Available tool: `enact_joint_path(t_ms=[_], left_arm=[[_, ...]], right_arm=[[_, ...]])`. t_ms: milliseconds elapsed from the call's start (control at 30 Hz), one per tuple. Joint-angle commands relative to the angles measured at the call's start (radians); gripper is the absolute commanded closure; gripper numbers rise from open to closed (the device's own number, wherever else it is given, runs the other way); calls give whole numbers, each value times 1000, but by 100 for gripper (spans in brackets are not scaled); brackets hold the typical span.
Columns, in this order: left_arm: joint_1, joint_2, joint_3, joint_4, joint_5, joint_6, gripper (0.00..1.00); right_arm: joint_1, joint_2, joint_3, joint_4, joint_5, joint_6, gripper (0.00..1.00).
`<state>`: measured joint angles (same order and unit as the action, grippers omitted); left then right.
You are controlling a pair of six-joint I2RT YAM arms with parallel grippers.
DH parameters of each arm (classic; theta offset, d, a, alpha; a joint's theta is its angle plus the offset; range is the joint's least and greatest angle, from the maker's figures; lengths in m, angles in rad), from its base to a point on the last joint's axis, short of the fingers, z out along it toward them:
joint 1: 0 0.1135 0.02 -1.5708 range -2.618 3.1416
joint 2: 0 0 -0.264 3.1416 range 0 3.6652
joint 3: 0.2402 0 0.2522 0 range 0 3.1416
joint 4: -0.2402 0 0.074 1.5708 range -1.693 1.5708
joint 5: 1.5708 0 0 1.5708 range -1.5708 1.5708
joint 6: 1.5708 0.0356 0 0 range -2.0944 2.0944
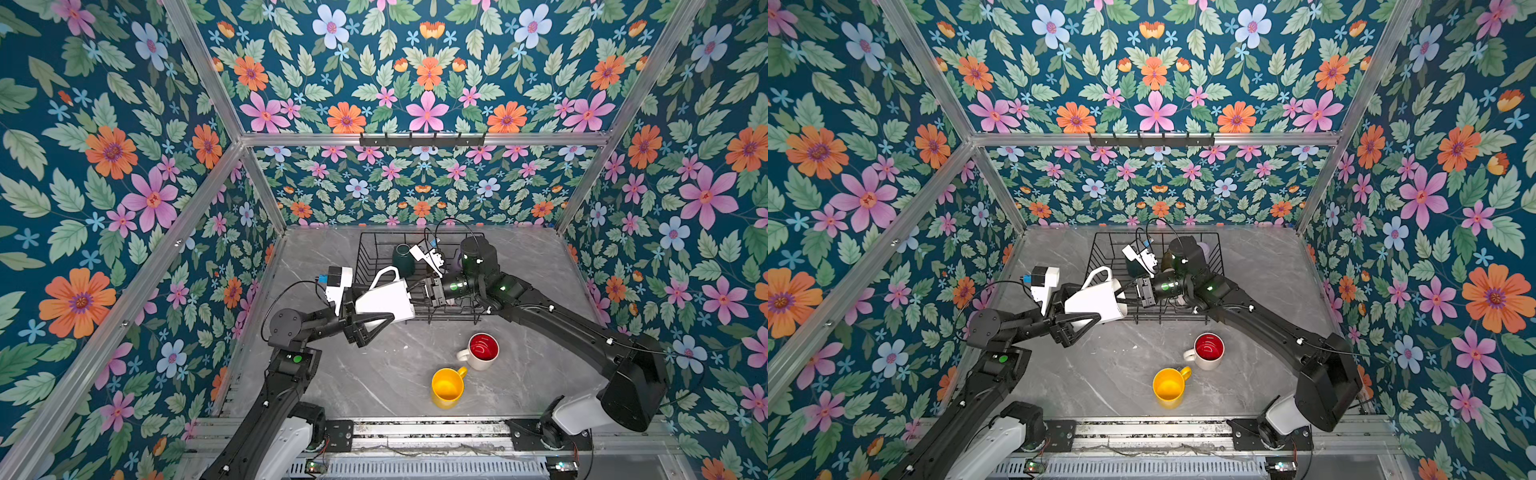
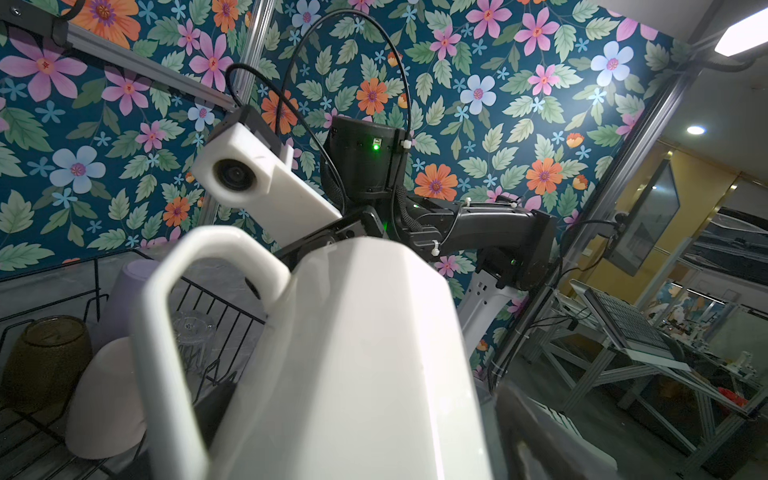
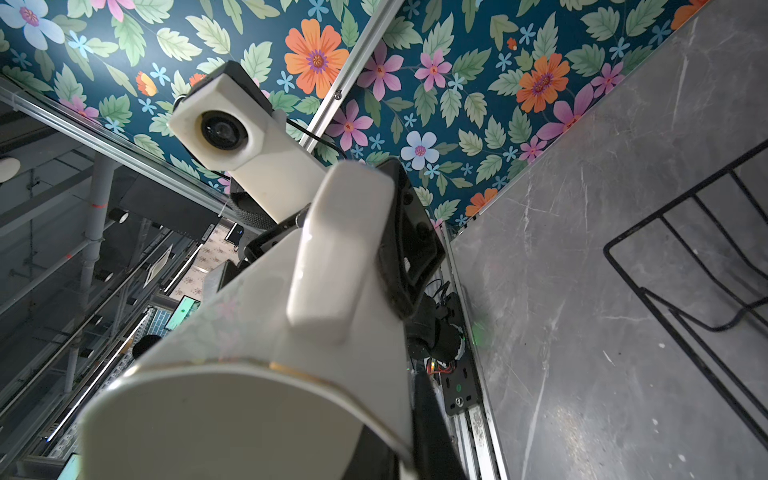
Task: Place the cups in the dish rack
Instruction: 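Raise the cream mug above the rack while the left gripper approaches, then grasp the cream mug's closed end with the left gripper, holding with right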
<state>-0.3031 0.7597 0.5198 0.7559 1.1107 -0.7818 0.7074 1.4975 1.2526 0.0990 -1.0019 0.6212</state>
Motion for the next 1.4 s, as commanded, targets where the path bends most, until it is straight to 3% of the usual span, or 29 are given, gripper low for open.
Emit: enact_joint_path(t_ms=[0,267,433,667,800,967,1233,1367], left_arm=[[-1,1,-1,77,41,-25,5],[-1,-2,0,85,51,-30,13],[-1,3,2,88,54,-30,25],[0,12,10,84,60,-30,58],[-1,10,13,78,55,-28,65],[0,11,19,59,51,-19,98],[0,-6,40,-31,21,36,100],[0,-27,59,-106,-10,82,100]], right_arm=[[2,17,26,86,-27,-3,100],[5,55,50,94,-44,-4,100],[6,68,47,93,-46,-7,100],[5,75,52,75,-34,-23,100],[6,73,56,48,-26,-41,100],[5,63,54,13,0,-67,100],[5,49,51,-10,34,-72,98],[5,43,48,-12,47,-71,90]])
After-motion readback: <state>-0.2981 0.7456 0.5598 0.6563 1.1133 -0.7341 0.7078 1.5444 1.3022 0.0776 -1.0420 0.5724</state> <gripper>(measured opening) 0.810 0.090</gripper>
